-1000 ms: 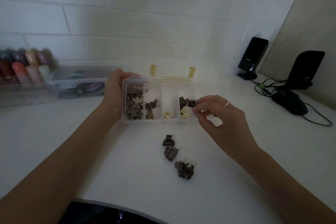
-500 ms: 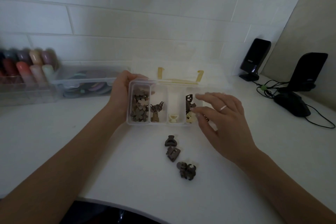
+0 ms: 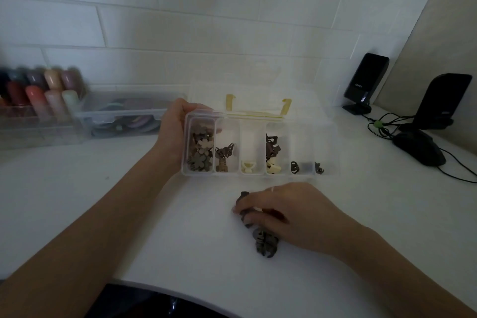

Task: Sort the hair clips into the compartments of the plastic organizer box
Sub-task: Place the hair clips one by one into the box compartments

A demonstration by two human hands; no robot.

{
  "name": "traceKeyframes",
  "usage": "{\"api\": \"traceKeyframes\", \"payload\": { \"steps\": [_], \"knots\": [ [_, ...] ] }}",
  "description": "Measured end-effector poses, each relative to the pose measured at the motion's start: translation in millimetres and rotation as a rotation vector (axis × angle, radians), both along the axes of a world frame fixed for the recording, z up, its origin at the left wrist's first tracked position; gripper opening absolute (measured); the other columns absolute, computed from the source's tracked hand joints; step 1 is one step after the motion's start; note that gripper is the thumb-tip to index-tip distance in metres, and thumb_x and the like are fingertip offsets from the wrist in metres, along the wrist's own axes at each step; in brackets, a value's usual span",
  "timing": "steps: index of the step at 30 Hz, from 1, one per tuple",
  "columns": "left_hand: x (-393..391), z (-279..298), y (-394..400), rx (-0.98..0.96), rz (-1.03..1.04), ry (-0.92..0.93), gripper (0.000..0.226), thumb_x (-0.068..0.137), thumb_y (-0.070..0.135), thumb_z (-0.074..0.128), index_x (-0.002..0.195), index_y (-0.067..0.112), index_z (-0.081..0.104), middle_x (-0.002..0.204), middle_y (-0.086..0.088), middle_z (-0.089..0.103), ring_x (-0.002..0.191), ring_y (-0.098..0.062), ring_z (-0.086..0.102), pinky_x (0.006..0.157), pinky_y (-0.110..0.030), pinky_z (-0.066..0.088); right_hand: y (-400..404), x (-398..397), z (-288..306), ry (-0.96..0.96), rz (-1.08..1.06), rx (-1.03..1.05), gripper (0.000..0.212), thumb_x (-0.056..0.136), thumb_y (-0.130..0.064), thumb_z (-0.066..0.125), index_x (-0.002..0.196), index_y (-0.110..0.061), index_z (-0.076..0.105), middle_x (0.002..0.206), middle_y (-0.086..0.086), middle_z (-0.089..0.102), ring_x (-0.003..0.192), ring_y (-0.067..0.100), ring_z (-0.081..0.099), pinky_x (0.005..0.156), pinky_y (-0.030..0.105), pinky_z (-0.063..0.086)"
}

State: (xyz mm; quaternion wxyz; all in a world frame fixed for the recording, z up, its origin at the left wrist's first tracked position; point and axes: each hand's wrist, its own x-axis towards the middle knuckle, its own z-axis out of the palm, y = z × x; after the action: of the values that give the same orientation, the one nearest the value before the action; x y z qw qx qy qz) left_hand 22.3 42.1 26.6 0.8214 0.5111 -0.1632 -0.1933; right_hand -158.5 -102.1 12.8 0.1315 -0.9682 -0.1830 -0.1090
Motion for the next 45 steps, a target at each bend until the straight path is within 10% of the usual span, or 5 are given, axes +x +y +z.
{"api": "traceKeyframes", "payload": {
  "steps": [4, 17, 45],
  "knots": [
    [2, -1, 1, 0.007, -0.009, -0.008, 0.038, 0.082, 0.028, 0.036, 0.055, 0.017, 0.06, 0.055, -0.001, 0.059, 0.053, -0.018, 0.056, 0.066, -0.029, 0.041, 0, 0, 0, -0.113, 0.004, 0.092, 0.018, 0.082, -0.048, 0.053, 0.089, -0.035, 0.063, 0.06, -0.016, 0.053, 0.061, -0.002, 0.048, 0.056, 0.009, 0.038],
    [-3, 1, 0, 0.014, -0.026, -0.026, 0.035, 0.078, 0.028, 0.037, 0.056, 0.015, 0.061, 0.059, -0.003, 0.059, 0.059, -0.02, 0.054, 0.067, -0.029, 0.041, -25, 5, 2, -0.815, -0.365, 0.24, 0.009, 0.083, -0.022, 0.068, 0.083, -0.013, 0.073, 0.073, -0.007, 0.066, 0.073, 0.008, 0.052, 0.058, 0.019, 0.044],
    [-4, -2, -2, 0.024, -0.065, -0.041, 0.034, 0.078, 0.029, 0.036, 0.06, 0.015, 0.061, 0.065, -0.005, 0.059, 0.063, -0.023, 0.054, 0.067, -0.03, 0.043, -23, 16, 0, -0.601, -0.448, -0.149, 0.034, 0.089, -0.027, 0.044, 0.111, -0.016, 0.066, 0.114, 0.0, 0.064, 0.101, 0.022, 0.05, 0.08, 0.032, 0.031]
  ]
}}
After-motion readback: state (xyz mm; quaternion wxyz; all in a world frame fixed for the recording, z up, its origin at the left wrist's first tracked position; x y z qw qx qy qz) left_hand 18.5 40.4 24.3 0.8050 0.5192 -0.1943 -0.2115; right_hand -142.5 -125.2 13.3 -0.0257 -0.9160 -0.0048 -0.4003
